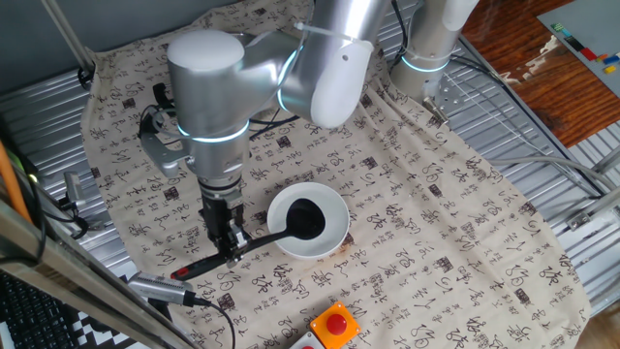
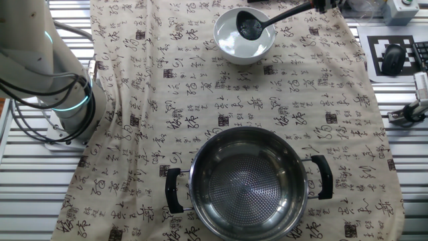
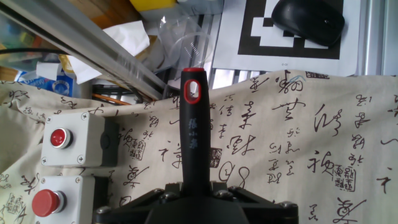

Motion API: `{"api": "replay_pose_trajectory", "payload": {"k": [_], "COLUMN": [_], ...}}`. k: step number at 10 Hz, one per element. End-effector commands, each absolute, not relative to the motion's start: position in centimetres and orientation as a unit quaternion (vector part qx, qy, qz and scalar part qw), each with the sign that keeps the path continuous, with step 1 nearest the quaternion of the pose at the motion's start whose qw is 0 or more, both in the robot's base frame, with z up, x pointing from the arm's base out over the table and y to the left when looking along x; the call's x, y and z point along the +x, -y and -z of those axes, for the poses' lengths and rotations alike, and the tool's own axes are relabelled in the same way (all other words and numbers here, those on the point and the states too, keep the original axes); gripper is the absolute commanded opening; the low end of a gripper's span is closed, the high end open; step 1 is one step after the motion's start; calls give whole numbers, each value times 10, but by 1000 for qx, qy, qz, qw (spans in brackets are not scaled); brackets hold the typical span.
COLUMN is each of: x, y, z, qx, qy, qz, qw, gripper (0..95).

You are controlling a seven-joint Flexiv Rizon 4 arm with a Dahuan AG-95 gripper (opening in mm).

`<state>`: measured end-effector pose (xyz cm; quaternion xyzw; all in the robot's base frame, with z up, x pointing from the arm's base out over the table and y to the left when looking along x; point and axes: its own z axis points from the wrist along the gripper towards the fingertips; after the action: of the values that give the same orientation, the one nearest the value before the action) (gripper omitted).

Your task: Scoop water with a large spoon from one bowl to another

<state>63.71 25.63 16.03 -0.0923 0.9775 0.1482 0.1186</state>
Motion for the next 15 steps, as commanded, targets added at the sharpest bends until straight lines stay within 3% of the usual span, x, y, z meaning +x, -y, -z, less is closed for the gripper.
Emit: {"api": "replay_pose_trajectory", "payload": {"k": [1, 15], "x": [637, 631], "y": [-255, -242], "z": [-160, -161], "qx": [-94, -106], "qy": [-978, -976], "qz": [-148, -149], "qw": [117, 116], "gripper": [0, 0]}}
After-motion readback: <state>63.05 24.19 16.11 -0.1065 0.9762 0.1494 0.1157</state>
